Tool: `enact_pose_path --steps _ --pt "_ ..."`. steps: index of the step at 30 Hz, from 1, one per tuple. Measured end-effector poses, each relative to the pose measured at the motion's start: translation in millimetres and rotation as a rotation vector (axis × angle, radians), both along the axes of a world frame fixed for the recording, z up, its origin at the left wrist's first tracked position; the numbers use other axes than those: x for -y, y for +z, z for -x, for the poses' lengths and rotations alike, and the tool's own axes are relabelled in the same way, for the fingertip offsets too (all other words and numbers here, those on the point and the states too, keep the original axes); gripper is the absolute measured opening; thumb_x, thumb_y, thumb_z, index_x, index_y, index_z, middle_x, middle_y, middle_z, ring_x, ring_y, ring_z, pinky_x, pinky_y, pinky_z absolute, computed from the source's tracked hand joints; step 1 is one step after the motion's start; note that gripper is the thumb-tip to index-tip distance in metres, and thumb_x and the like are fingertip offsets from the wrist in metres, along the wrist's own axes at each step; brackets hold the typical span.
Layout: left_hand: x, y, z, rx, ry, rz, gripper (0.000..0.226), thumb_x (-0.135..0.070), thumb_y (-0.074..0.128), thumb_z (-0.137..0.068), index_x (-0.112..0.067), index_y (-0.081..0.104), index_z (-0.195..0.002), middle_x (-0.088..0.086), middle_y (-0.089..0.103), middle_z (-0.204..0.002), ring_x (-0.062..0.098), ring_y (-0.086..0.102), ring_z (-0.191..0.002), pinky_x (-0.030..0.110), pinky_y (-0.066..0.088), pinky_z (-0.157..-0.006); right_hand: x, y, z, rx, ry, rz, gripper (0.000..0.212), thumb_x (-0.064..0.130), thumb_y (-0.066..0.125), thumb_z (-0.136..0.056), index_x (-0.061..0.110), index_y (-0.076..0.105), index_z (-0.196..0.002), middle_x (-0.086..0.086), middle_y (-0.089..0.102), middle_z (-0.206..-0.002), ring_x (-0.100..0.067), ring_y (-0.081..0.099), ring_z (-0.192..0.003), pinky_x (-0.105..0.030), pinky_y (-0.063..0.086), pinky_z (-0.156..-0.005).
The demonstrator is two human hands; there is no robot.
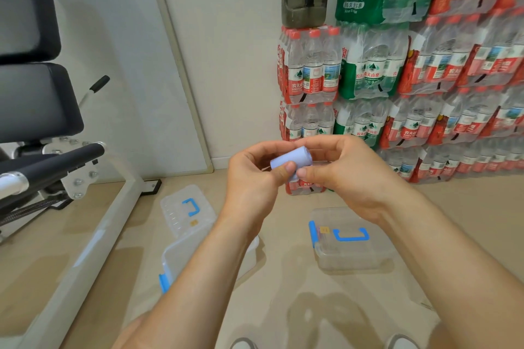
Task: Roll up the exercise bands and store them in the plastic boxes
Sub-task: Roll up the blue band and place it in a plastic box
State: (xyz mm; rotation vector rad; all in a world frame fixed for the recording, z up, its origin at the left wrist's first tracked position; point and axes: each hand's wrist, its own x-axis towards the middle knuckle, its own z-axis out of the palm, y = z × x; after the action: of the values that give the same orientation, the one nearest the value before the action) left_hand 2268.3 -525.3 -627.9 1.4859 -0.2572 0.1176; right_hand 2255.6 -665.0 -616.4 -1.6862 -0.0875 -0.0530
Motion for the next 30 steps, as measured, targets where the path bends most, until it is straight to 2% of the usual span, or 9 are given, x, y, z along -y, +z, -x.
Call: enact_pose_path --steps 4,8,12,15,18,24,26,28,30 --pt "-1.5 0.0 1.0 0.04 -0.01 -0.044 0.032 0.015 0.068 -0.073 -0.016 0.068 -0.081 -0.012 0.07 -0.069 0.002 0.065 -0.067 0.017 0.053 -0.063 -0.4 2.2 -0.1 0.002 -0.017 -0.058 0.022 0.007 0.075 -0.077 0.014 0.071 -0.098 -0.021 0.071 -0.098 -0.029 0.057 -0.076 -0.042 0.04 -0.068" --pt "6.7 -2.5 4.2 0.095 -0.003 -0.115 0.037 0.017 0.067 -0.07 -0.017 0.055 -0.078 -0.007 0.057 -0.073 0.007 0.055 -0.068 0.018 0.047 -0.058 -1.2 0.4 -4.2 -0.007 -0.076 -0.122 0.031 0.0 0.076 -0.073 0.015 0.067 -0.098 -0.003 0.075 -0.085 -0.029 0.056 -0.075 -0.043 0.041 -0.068" --pt "5.5 -3.1 4.8 0.143 -0.022 -0.272 0.049 0.003 0.076 -0.068 -0.025 0.054 -0.101 -0.009 0.049 -0.077 0.005 0.049 -0.065 0.018 0.049 -0.059 0.1 3.4 -2.2 0.018 -0.091 -0.09 0.042 -0.006 0.076 -0.068 0.024 0.06 -0.092 -0.007 0.064 -0.093 -0.028 0.064 -0.081 -0.046 0.048 -0.068" --pt "1.1 -0.7 6.6 0.216 -0.068 -0.452 0.056 -0.013 0.082 -0.068 -0.04 0.057 -0.111 -0.012 0.058 -0.094 0.001 0.059 -0.072 0.017 0.053 -0.069 -1.5 6.6 2.1 0.101 -0.076 0.021 0.049 -0.008 0.076 -0.066 0.028 0.054 -0.093 -0.007 0.052 -0.098 -0.017 0.067 -0.083 -0.04 0.057 -0.069" --pt "-2.2 1.4 8.3 0.167 -0.106 -0.435 0.05 -0.003 0.079 -0.07 -0.039 0.062 -0.101 -0.013 0.069 -0.093 -0.002 0.065 -0.076 0.015 0.055 -0.07 -4.9 7.6 4.2 0.108 -0.013 0.088 0.052 -0.006 0.078 -0.066 0.028 0.052 -0.095 -0.005 0.048 -0.101 -0.013 0.066 -0.08 -0.038 0.059 -0.077" --pt "-5.4 5.1 7.0 0.077 -0.061 -0.264 0.044 0.007 0.081 -0.064 -0.025 0.069 -0.091 -0.016 0.07 -0.074 0.003 0.065 -0.067 0.015 0.053 -0.061 -5.1 8.3 2.5 0.084 -0.013 -0.046 0.035 0.002 0.074 -0.076 0.026 0.058 -0.097 -0.002 0.048 -0.094 -0.012 0.061 -0.076 -0.035 0.047 -0.062" --pt "-4.3 6.2 6.2 0.075 -0.022 -0.21 0.038 0.006 0.081 -0.065 -0.022 0.069 -0.088 -0.01 0.071 -0.077 0.009 0.066 -0.07 0.016 0.052 -0.06 -4.0 8.1 0.9 0.085 -0.051 -0.065 0.029 0.019 0.075 -0.077 0.026 0.061 -0.101 -0.002 0.053 -0.095 -0.014 0.059 -0.078 -0.042 0.044 -0.066" --pt "-5.7 5.8 4.0 0.07 0.02 -0.13 0.033 0.005 0.08 -0.066 -0.016 0.066 -0.088 0.0 0.071 -0.083 0.013 0.067 -0.072 0.018 0.052 -0.061 0.0 8.0 -0.3 0.003 0.003 -0.046 0.041 0.035 0.077 -0.072 0.028 0.062 -0.109 -0.005 0.06 -0.105 -0.019 0.064 -0.086 -0.045 0.051 -0.077" --pt "-10.4 4.1 -0.2 0.04 0.048 -0.051 0.033 0.004 0.08 -0.066 -0.016 0.064 -0.088 0.005 0.069 -0.086 0.017 0.065 -0.075 0.026 0.055 -0.068 4.3 7.0 1.3 -0.088 0.116 -0.074 0.051 0.034 0.077 -0.068 0.023 0.061 -0.116 -0.01 0.067 -0.107 -0.022 0.068 -0.089 -0.048 0.054 -0.09"
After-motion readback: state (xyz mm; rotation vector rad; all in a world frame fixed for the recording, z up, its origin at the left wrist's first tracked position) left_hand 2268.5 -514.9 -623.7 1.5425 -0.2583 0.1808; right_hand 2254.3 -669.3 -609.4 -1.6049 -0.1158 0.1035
